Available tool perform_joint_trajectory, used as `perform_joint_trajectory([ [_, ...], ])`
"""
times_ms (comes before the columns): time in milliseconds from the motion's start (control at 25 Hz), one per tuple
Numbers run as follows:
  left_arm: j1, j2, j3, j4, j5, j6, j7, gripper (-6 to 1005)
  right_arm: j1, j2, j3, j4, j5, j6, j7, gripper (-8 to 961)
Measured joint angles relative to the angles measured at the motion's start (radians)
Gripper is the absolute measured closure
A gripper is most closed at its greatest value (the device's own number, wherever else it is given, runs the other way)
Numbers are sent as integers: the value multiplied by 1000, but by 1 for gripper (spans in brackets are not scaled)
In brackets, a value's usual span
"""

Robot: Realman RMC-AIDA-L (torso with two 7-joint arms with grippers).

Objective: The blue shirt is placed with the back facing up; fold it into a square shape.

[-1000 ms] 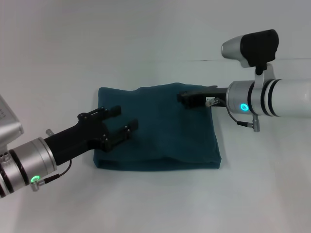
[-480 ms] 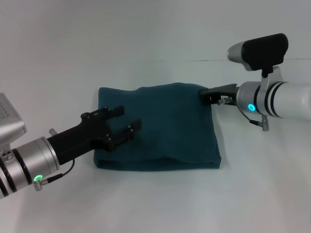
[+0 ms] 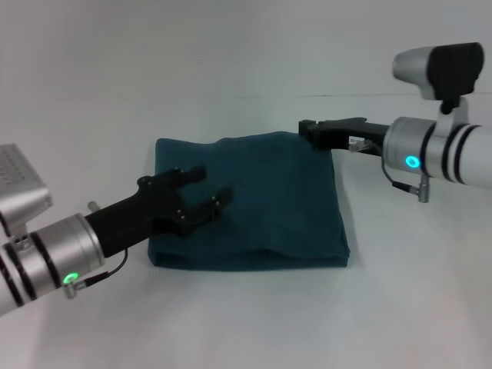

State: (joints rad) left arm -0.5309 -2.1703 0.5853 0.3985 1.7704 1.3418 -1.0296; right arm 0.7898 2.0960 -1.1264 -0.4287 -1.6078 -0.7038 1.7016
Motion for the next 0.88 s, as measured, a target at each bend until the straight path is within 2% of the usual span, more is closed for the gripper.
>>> perform_joint_trajectory([
  [320, -72, -1, 27, -89, -14, -140, 23, 352, -75, -8, 19, -75, 30, -93, 3, 938],
  [640, -117, -6, 26, -200, -36, -329, 119, 353, -81, -10, 37, -81, 28, -115, -1, 937],
  [880, -113, -6, 32, -216, -28, -353, 139, 353, -79, -10, 37, -88, 26, -108, -3, 936],
])
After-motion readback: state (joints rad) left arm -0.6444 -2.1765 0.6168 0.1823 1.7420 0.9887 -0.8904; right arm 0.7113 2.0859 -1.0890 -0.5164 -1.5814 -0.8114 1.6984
